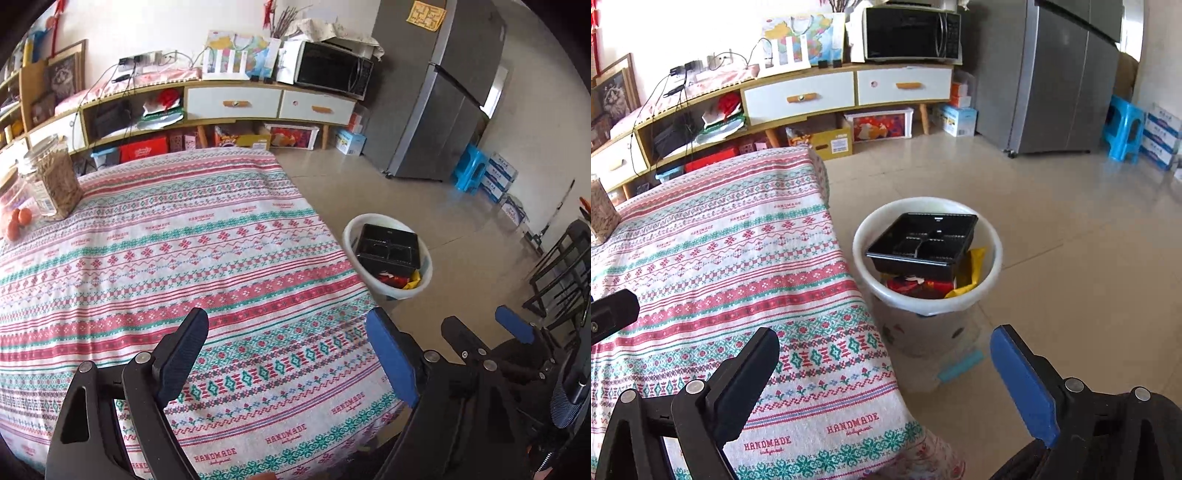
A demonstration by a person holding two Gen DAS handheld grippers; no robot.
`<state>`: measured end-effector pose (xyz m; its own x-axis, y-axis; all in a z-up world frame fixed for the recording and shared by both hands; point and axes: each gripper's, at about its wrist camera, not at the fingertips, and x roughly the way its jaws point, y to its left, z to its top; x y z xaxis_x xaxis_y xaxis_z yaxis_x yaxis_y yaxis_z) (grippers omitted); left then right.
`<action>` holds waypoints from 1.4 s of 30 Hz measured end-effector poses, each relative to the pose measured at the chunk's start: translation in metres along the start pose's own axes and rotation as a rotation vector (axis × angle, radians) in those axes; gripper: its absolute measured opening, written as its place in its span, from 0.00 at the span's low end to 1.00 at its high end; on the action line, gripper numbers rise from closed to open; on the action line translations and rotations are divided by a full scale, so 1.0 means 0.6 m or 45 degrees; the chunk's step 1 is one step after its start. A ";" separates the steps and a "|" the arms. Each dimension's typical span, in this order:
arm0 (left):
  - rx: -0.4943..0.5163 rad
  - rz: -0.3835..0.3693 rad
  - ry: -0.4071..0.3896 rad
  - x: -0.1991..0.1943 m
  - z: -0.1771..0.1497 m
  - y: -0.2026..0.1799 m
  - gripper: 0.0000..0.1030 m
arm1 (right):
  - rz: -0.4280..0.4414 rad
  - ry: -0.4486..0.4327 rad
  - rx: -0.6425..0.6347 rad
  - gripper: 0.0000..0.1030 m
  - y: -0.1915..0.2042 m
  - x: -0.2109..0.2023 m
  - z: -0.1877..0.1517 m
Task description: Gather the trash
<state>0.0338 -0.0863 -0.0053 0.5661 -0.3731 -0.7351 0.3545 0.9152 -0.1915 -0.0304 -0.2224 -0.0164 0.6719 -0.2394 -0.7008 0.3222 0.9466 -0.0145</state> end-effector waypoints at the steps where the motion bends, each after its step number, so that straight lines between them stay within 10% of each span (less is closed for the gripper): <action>1: 0.019 -0.005 -0.003 -0.001 0.000 -0.007 0.89 | -0.012 -0.017 -0.001 0.94 -0.001 -0.007 0.000; 42: 0.046 0.052 0.025 0.005 -0.007 -0.029 0.92 | 0.002 -0.046 0.009 0.98 -0.017 -0.018 0.002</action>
<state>0.0263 -0.1026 -0.0069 0.5658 -0.3322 -0.7547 0.3584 0.9233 -0.1377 -0.0401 -0.2297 -0.0077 0.6960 -0.2460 -0.6746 0.3260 0.9453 -0.0084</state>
